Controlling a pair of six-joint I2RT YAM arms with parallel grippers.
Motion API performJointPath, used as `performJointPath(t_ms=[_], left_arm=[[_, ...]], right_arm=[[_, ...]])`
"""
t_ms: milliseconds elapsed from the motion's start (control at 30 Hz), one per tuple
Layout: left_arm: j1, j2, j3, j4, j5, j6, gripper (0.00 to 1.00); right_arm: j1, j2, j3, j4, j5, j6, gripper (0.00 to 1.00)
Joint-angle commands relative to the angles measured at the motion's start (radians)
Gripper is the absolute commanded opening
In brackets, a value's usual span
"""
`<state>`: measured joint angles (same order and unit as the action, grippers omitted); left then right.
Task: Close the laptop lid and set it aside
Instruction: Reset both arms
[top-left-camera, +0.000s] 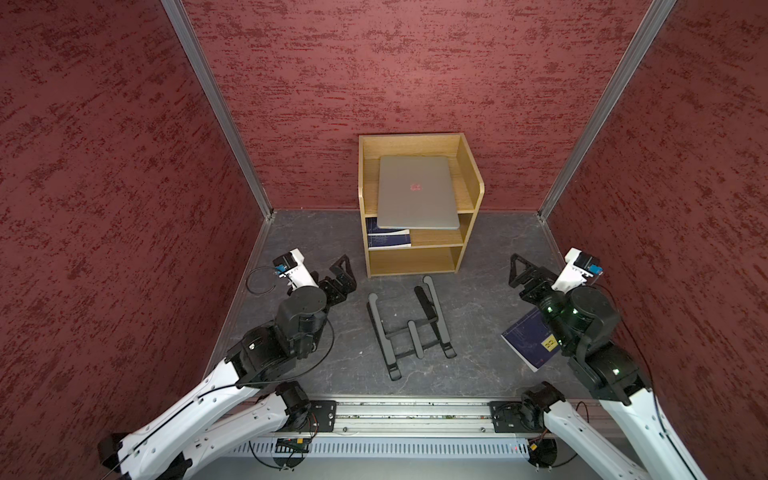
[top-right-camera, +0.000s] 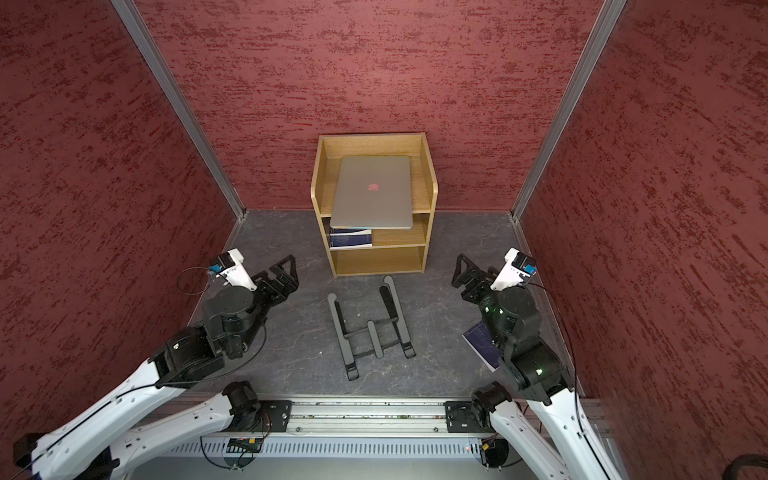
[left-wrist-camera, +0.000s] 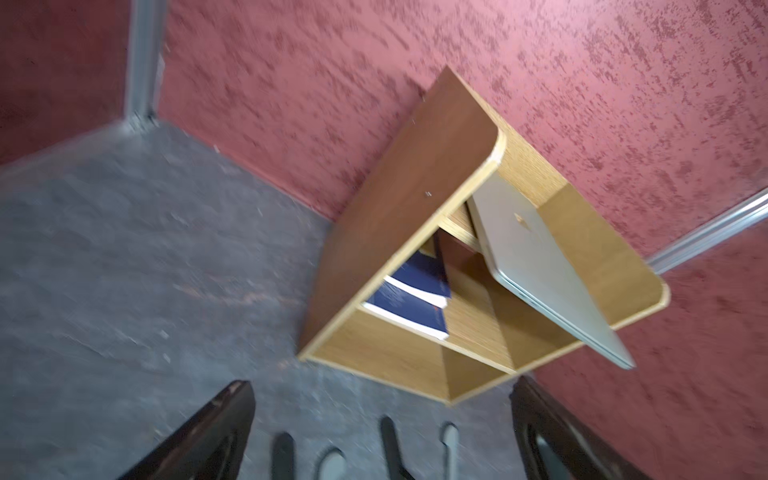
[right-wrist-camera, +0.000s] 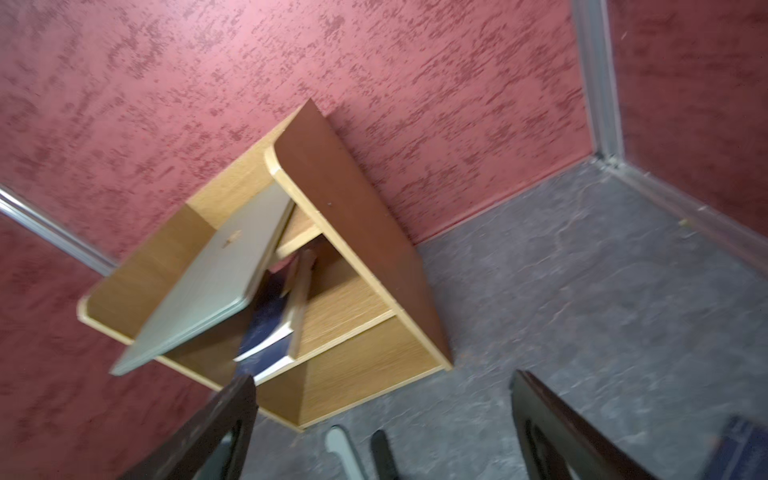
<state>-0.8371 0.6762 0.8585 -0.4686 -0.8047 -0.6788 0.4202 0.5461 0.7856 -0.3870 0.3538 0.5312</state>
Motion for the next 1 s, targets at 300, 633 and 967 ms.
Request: performJointPath(t_ms=[300, 633, 967], left_arm=[[0.612, 0.142, -0.295, 0.371, 0.108, 0.201, 1.0], [0.879, 0.336, -0.455, 0.712, 0.419, 0.381, 1.0], [0.888, 0.585, -0.497, 1.055, 0.522, 0.502, 1.0]], right_arm=[[-0.048, 0.187, -0.265, 0.579, 0.244, -0.56, 0.99], [-0.289, 0.49, -0.404, 0.881, 0.12, -0.493, 0.99], [-0.394, 0.756, -0.464, 1.169, 0.046, -0.414, 0.98]])
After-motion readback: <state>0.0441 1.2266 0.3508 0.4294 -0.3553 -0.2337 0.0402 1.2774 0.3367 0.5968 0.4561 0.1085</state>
